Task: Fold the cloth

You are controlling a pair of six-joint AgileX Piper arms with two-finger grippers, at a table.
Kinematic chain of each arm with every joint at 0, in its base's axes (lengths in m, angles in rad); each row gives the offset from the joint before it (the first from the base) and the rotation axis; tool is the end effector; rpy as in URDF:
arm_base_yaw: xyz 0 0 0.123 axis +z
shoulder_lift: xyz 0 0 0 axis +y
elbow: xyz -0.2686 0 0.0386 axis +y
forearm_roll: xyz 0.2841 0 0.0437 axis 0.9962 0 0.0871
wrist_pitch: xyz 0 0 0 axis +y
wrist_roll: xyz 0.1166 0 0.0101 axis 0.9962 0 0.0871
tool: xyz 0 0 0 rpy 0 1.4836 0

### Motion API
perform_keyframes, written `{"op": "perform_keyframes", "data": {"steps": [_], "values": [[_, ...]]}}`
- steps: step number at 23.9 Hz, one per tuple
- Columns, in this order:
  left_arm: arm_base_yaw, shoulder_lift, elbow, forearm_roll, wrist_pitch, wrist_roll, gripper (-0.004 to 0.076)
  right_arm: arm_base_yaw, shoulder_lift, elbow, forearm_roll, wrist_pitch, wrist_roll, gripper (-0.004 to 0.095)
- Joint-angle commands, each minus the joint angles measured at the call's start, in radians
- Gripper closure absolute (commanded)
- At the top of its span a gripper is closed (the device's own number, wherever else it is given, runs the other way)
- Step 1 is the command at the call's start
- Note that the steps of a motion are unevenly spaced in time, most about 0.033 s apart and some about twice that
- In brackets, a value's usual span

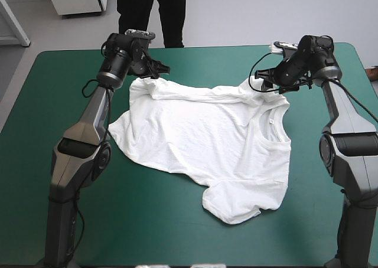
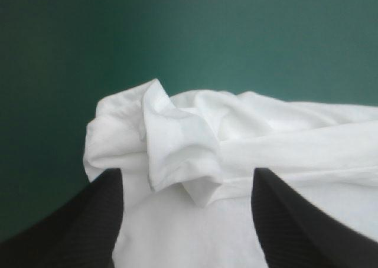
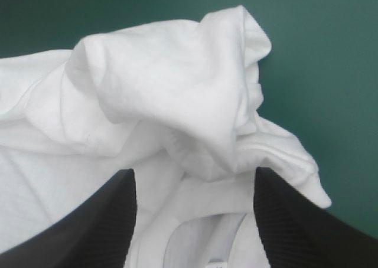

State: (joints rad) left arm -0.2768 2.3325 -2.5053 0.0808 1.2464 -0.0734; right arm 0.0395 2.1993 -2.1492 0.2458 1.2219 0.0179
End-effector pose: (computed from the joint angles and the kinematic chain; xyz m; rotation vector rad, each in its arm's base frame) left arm 0.5316 -0.1417 0.2853 0.2625 2.5385 -0.0277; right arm 0.5175 0.0472 0.2418 0.0240 2.7426 0.3562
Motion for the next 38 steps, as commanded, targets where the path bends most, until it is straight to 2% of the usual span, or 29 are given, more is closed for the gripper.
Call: {"op": "perform_keyframes", "data": {"steps": [1,8,13,15,18,22,26,29,33,36,38], "values": [[0.001,-0.143,-0.037,-0.013,0.042,-0.019,0.0255,-0.007,-0.123,-0.037,0.016,0.026,0.005,0.0363],[-0.001,-0.294,0.078,-0.014,0.043,-0.027,0.0291,-0.003,-0.237,-0.037,-0.014,0.025,0.017,0.0380],[-0.001,-0.457,0.378,-0.010,0.041,-0.034,0.0297,0.024,-0.326,0.045,-0.036,0.025,0.017,0.0413],[-0.001,-0.556,0.544,-0.009,0.020,-0.034,0.0300,0.056,-0.395,0.183,-0.076,0.024,0.013,0.0413],[-0.001,-0.653,0.674,-0.006,-0.012,-0.034,0.0300,0.089,-0.467,0.335,-0.092,-0.005,0.005,0.0413],[-0.001,-0.785,0.891,-0.015,-0.034,-0.046,0.0300,0.131,-0.601,0.598,-0.121,-0.105,0.010,0.0413],[-0.001,-0.938,1.136,-0.063,-0.075,-0.068,0.0304,0.131,-0.762,0.888,-0.129,-0.125,0.021,0.0413],[-0.002,-1.036,1.281,-0.112,-0.102,-0.087,0.0304,0.133,-0.872,1.023,-0.145,-0.139,0.048,0.0413],[-0.002,-1.090,1.365,-0.107,-0.119,-0.096,0.0304,0.133,-0.869,1.058,-0.228,-0.188,0.069,0.0413],[-0.002,-1.090,1.364,-0.107,-0.118,-0.102,0.0304,0.133,-0.826,1.071,-0.209,-0.157,0.069,0.0413],[-0.002,-1.090,1.364,-0.107,-0.121,-0.107,0.0304,0.150,-0.826,1.103,-0.205,-0.194,0.079,0.0413]]}}
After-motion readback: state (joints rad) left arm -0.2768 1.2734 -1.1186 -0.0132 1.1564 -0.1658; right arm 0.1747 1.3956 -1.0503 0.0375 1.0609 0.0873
